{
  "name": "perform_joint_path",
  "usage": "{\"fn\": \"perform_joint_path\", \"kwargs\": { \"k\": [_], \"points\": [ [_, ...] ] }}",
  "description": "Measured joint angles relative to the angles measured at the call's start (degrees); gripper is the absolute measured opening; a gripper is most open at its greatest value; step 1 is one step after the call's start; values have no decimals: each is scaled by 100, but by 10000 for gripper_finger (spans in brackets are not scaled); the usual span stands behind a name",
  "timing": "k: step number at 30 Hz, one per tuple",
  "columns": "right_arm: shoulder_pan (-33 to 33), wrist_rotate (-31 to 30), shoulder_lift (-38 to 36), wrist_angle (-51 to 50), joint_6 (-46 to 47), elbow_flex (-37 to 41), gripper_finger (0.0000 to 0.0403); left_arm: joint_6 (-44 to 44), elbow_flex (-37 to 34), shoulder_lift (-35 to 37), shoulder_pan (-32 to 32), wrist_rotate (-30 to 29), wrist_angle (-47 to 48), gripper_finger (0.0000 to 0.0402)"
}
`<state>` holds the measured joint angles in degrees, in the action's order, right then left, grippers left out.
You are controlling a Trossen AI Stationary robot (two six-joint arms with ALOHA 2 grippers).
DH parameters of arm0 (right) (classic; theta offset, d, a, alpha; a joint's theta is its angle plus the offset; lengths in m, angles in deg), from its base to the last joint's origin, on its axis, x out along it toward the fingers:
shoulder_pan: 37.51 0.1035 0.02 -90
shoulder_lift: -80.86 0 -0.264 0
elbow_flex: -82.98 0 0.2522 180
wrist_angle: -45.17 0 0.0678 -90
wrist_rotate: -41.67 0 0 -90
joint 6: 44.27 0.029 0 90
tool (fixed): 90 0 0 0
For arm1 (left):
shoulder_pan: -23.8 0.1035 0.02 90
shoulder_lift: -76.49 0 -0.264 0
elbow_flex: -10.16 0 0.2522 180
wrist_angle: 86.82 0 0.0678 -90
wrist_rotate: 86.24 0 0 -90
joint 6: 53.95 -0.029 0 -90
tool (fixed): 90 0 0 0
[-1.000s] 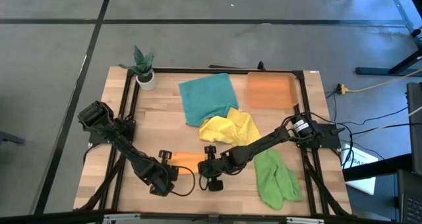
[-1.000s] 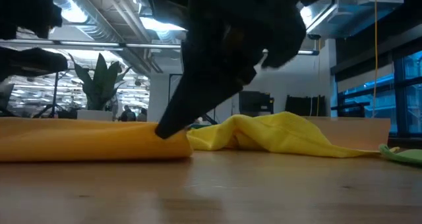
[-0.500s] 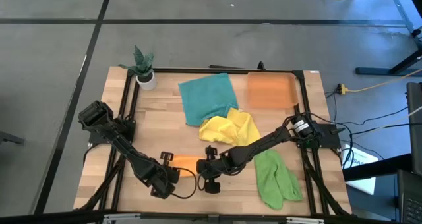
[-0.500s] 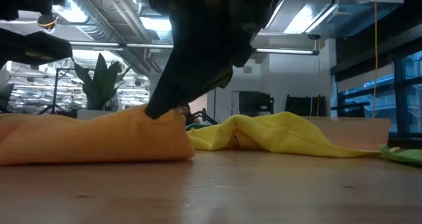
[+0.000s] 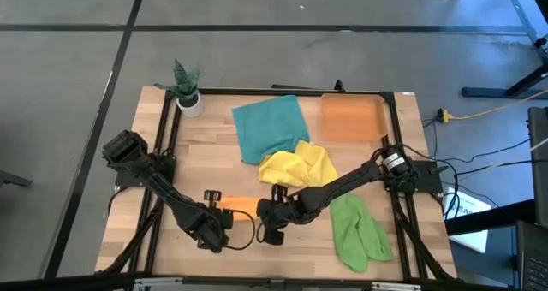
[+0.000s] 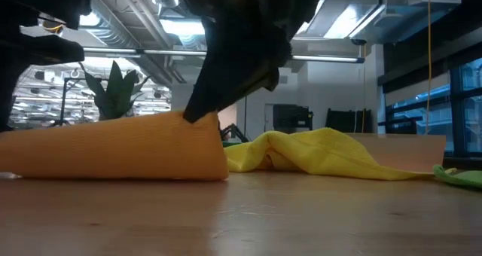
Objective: Roll microfiber towels into tight, uniform cylinder then place into a basket
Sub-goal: Roll the orange microfiber towel
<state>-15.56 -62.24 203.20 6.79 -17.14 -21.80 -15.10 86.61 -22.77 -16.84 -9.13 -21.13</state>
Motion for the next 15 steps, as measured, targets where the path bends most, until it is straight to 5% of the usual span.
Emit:
{"fn": "perform_joint_path", "kwargs": {
  "k": [11,15],
  "points": [
    [-193,-685,-28,-459,580,11,3,-42,0,0,375,-340,333,0],
    [-213,-389,-28,-471,581,11,3,-149,0,2,435,42,206,0]
  ]
}}
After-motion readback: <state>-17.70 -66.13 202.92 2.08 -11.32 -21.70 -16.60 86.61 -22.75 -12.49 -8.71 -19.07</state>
